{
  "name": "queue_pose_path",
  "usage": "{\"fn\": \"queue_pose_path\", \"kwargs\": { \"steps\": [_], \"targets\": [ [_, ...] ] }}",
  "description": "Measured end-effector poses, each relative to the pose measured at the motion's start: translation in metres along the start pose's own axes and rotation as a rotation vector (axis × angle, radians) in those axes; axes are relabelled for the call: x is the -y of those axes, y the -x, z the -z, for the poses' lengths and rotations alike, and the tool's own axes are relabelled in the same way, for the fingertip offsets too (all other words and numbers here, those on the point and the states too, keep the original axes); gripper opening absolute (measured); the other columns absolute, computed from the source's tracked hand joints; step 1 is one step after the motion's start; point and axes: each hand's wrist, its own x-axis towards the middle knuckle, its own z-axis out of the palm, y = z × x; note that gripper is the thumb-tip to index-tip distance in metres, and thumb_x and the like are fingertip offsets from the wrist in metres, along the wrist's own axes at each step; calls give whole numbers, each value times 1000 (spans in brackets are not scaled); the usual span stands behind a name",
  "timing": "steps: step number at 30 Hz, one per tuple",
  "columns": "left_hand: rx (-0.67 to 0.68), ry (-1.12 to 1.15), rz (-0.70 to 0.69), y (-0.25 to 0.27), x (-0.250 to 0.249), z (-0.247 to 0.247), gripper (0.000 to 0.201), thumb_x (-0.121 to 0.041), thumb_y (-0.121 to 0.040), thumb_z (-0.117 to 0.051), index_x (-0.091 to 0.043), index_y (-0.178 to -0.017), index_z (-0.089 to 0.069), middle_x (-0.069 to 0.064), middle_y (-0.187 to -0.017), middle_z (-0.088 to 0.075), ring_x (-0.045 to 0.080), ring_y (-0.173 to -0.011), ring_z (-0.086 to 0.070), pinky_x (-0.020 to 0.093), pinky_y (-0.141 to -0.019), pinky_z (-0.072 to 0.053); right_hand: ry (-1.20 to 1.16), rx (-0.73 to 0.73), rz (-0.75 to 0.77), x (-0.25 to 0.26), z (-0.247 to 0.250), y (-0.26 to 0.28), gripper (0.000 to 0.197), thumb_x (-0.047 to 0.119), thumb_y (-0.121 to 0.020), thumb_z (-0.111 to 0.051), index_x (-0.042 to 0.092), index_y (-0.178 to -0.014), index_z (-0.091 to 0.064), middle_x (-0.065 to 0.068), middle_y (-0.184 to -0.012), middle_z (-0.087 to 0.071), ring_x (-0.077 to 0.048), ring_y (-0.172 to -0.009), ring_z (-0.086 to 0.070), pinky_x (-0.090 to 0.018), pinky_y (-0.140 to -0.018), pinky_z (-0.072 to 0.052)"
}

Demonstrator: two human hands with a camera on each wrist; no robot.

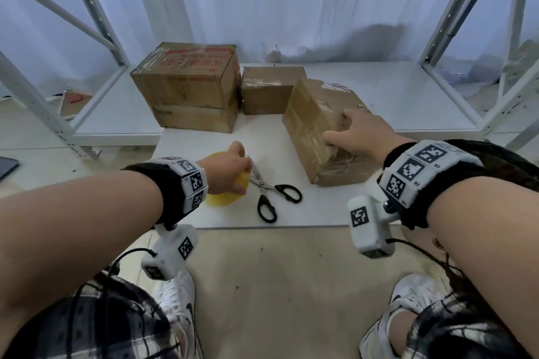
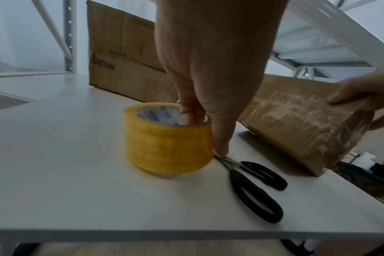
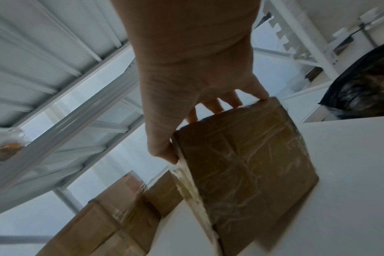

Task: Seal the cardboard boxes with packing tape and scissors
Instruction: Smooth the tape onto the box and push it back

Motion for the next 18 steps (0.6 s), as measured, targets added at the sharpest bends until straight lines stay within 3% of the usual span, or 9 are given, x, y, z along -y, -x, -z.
{"fn": "queue_pose_path", "kwargs": {
  "steps": [2,3,5,8,11,13,16,18],
  "targets": [
    [17,-38,1,-6,-4,1,56,-37,-88,-66,-14,-134,-44,9,-139,-25,30,-104,-56,31,-91,-45,-121,-76,22,-10,9,5,55,39,-82,-62,15,-131,-52,-8,-129,-57,-22,-106,-50,-28,-83,-37],
    [27,-47,3,-8,-4,1,60,-37,-87,-67,-15,-137,-41,9,-140,-25,30,-104,-56,32,-92,-45,-191,-117,22,-15,10,6,52,37,-83,-62,15,-129,-55,-8,-129,-59,-23,-109,-52,-27,-85,-37],
    [60,-42,4,-13,-6,-2,81,-36,-85,-70,-21,-149,-23,8,-141,-23,29,-107,-56,34,-96,-46,-310,-204,-5,-27,15,5,51,36,-83,-63,16,-130,-58,-6,-128,-61,-23,-115,-54,-25,-89,-38],
    [63,-10,13,-18,-14,-1,101,-39,-82,-72,-26,-154,-2,9,-140,-24,27,-106,-55,37,-96,-47,-454,-286,-48,-42,18,2,44,36,-82,-62,17,-122,-64,-3,-110,-66,-19,-100,-58,-28,-84,-45],
    [-128,117,5,-25,-28,22,85,-50,-87,-62,-20,-152,-17,12,-142,-30,25,-112,-53,36,-99,-45,-548,-354,-60,-50,17,-7,35,33,-84,-60,15,-113,-69,-2,-100,-67,-18,-92,-58,-28,-79,-44],
    [-247,287,12,-34,-39,40,72,-51,-91,-55,-16,-149,-28,13,-144,-34,26,-118,-52,36,-103,-42,-604,-364,-101,-51,14,-13,32,28,-85,-58,14,-112,-69,-3,-104,-67,-21,-98,-59,-32,-89,-49],
    [-207,644,25,-49,-59,53,65,-45,-95,-51,-10,-147,-31,11,-141,-45,25,-119,-54,40,-103,-44,-637,-308,-149,-55,5,-25,38,18,-87,-52,13,-122,-64,-9,-122,-64,-28,-113,-58,-42,-101,-46],
    [-156,769,22,-59,-68,54,64,-39,-98,-50,-7,-148,-26,11,-141,-47,26,-120,-54,42,-104,-44,-622,-281,-145,-60,4,-32,41,13,-91,-46,12,-130,-57,-11,-131,-58,-27,-113,-56,-40,-103,-45]
  ]
}}
